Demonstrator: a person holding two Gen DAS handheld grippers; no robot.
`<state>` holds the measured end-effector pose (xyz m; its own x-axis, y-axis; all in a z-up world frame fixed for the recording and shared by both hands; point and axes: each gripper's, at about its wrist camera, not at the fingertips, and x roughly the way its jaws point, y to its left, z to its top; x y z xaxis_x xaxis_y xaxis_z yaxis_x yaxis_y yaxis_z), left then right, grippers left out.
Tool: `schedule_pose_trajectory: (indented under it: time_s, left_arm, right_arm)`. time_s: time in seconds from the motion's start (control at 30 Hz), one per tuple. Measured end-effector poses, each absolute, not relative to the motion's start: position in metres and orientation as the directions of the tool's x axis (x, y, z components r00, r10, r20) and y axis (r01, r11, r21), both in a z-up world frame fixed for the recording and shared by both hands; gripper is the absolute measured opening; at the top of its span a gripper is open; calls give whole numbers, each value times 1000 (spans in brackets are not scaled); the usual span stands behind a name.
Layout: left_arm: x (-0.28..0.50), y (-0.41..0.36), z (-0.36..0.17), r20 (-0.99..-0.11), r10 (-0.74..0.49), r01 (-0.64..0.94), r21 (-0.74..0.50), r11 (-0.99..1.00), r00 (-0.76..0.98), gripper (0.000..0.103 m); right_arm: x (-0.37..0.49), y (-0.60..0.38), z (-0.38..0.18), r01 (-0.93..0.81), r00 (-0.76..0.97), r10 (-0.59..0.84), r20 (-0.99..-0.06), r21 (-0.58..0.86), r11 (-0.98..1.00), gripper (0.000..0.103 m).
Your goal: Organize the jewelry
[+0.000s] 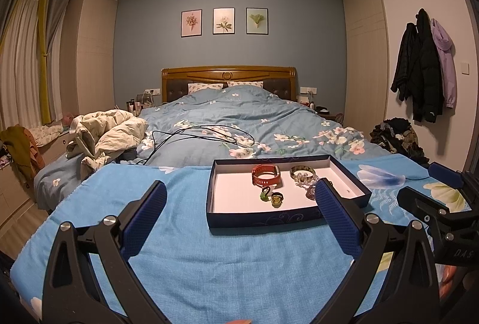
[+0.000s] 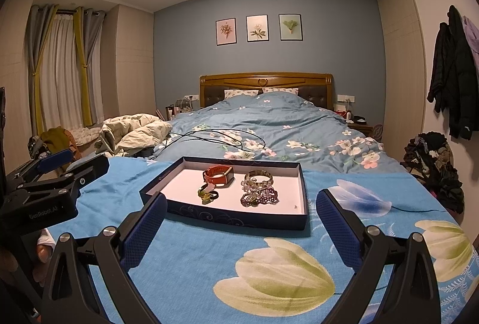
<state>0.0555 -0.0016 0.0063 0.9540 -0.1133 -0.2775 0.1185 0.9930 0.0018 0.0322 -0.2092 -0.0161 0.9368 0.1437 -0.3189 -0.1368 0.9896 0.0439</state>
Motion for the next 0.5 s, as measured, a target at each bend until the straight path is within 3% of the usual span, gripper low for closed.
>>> schedule_pose_trajectory:
  time_s: [0.5]
  left_arm:
    - [57, -2, 5, -277, -112, 118, 3, 993, 954, 97]
  right_arm:
    - [34, -212, -16, -135, 937, 144, -319, 50, 990, 96]
